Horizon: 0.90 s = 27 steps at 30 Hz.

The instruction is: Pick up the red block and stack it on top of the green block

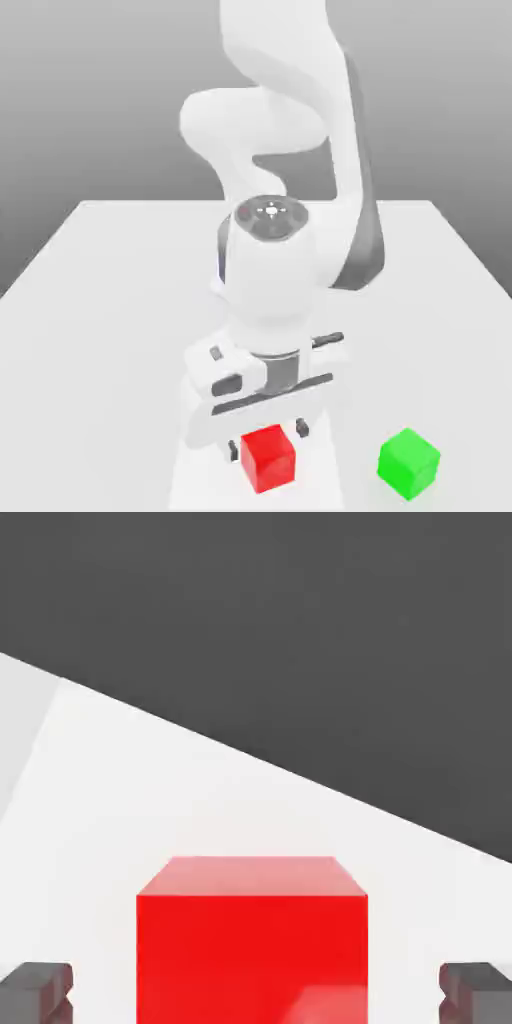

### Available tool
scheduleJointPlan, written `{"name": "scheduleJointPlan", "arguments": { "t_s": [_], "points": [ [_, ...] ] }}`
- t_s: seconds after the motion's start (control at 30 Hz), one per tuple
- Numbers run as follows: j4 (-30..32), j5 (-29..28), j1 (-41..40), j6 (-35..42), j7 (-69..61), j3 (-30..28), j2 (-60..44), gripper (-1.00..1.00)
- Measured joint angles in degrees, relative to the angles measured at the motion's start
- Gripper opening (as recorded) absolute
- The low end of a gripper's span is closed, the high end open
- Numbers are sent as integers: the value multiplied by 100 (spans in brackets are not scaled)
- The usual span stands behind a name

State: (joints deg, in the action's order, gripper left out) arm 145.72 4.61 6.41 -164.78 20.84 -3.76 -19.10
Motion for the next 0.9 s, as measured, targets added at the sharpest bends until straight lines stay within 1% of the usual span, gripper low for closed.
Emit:
{"name": "scheduleJointPlan", "arguments": {
  "t_s": [0.2, 0.37, 0.43, 0.63, 0.7, 0.77, 0.8, 0.9],
  "points": [
    [-1, -11, -8, -1, 9, 7, -8, -100],
    [137, -233, 83, 756, 169, -126, 890, -100],
    [52, -328, 217, 997, -127, 68, 1049, -100],
    [-382, -580, 791, 1547, -1465, 918, 1159, -100],
    [-463, -686, 889, 1368, -1613, 1016, 894, -100],
    [-499, -799, 949, 1032, -1590, 991, 518, -100],
    [-510, -853, 976, 859, -1558, 961, 333, 100],
    [-510, -853, 976, 859, -1558, 961, 333, 100]
  ]
}}
